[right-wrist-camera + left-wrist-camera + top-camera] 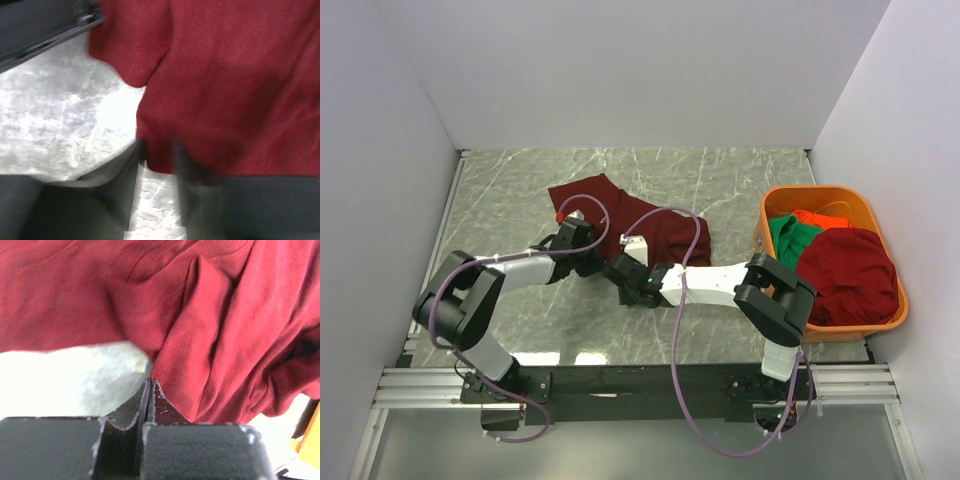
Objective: Fold and stack the t-shirts
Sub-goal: Flatten the tshirt out
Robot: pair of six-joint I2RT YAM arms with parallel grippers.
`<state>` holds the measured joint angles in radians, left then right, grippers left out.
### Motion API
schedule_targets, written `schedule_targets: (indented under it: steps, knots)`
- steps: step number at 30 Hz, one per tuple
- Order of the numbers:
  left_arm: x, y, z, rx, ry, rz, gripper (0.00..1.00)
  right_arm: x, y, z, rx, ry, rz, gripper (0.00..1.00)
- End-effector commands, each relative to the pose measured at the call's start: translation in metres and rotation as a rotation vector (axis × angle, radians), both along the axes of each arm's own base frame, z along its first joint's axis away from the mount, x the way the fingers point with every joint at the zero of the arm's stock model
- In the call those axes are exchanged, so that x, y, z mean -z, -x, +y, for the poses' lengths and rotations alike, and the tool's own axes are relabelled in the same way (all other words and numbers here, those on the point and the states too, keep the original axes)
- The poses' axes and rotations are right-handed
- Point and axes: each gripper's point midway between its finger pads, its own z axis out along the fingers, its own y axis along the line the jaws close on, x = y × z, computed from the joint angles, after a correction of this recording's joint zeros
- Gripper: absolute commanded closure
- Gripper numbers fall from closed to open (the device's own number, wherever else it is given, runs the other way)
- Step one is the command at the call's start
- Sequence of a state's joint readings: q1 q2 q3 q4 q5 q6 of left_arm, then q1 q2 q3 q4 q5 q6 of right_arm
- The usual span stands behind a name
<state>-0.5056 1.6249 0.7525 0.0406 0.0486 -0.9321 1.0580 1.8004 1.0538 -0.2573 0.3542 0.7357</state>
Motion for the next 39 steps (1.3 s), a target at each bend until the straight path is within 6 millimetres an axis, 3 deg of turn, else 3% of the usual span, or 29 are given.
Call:
schedule_targets:
  steps: [1,2,3,5,8,9,11,12,14,16,17,19,21,23,27,29,30,31,33,35,39]
  knots:
    - [-0.025,0.002,0.006,-0.031,0.023,-0.063,0.99,-0.005,-0.005,-0.003,0.063,0.003,-0.032,0.70]
    - [-0.024,0.007,0.010,-0.042,0.015,-0.058,0.99,-0.009,-0.006,-0.009,0.078,0.017,-0.039,0.81]
    - [-0.036,0.010,0.012,-0.049,0.029,-0.076,0.99,-0.017,-0.008,-0.010,0.087,0.018,-0.053,0.94]
    - [-0.038,0.018,0.025,-0.085,0.007,-0.077,0.99,-0.036,-0.013,-0.022,0.120,0.035,-0.098,1.00]
    - [-0.058,0.027,0.043,-0.144,0.002,-0.123,0.99,-0.071,-0.022,-0.040,0.173,0.047,-0.164,1.00]
    - [-0.074,0.028,0.048,-0.163,0.018,-0.162,0.99,-0.082,-0.025,-0.045,0.186,0.044,-0.182,1.00]
    - [-0.079,0.033,0.064,-0.223,0.005,-0.160,0.99,-0.106,-0.031,-0.064,0.221,0.039,-0.213,1.00]
    - [-0.094,0.035,0.070,-0.244,0.023,-0.196,0.99,-0.118,-0.038,-0.073,0.249,0.040,-0.242,1.00]
    - [-0.105,0.039,0.088,-0.311,0.015,-0.204,0.99,-0.142,-0.051,-0.097,0.300,0.030,-0.278,1.00]
    - [-0.132,0.043,0.101,-0.349,0.043,-0.269,0.99,-0.162,-0.063,-0.111,0.328,0.001,-0.295,1.00]
    - [-0.146,0.042,0.113,-0.384,0.041,-0.294,0.99,-0.175,-0.075,-0.132,0.370,0.002,-0.315,1.00]
    - [-0.186,0.042,0.130,-0.435,0.052,-0.384,0.99,-0.199,-0.089,-0.149,0.413,-0.021,-0.357,1.00]
    - [-0.199,0.046,0.145,-0.473,0.011,-0.396,0.99,-0.220,-0.107,-0.174,0.474,-0.014,-0.394,1.00]
    - [-0.224,0.045,0.155,-0.504,0.002,-0.435,0.99,-0.227,-0.124,-0.198,0.529,0.018,-0.404,1.00]
    - [-0.245,0.053,0.166,-0.537,-0.011,-0.463,0.99,-0.245,-0.157,-0.222,0.592,0.028,-0.431,1.00]
    - [-0.258,0.056,0.172,-0.564,-0.008,-0.484,0.99,-0.237,-0.175,-0.227,0.594,0.042,-0.405,1.00]
    - [-0.261,0.060,0.175,-0.573,-0.015,-0.484,0.99,-0.247,-0.187,-0.234,0.614,0.030,-0.417,1.00]
    - [-0.270,0.062,0.177,-0.581,-0.007,-0.500,1.00,-0.236,-0.197,-0.235,0.619,0.053,-0.391,1.00]
    - [-0.279,0.065,0.180,-0.590,-0.003,-0.518,0.99,-0.244,-0.208,-0.242,0.645,0.064,-0.392,1.00]
    - [-0.296,0.069,0.183,-0.594,0.000,-0.548,0.99,-0.240,-0.220,-0.249,0.659,0.069,-0.384,1.00]
    - [-0.328,0.072,0.184,-0.593,0.031,-0.605,0.99,-0.245,-0.236,-0.245,0.646,0.015,-0.379,1.00]
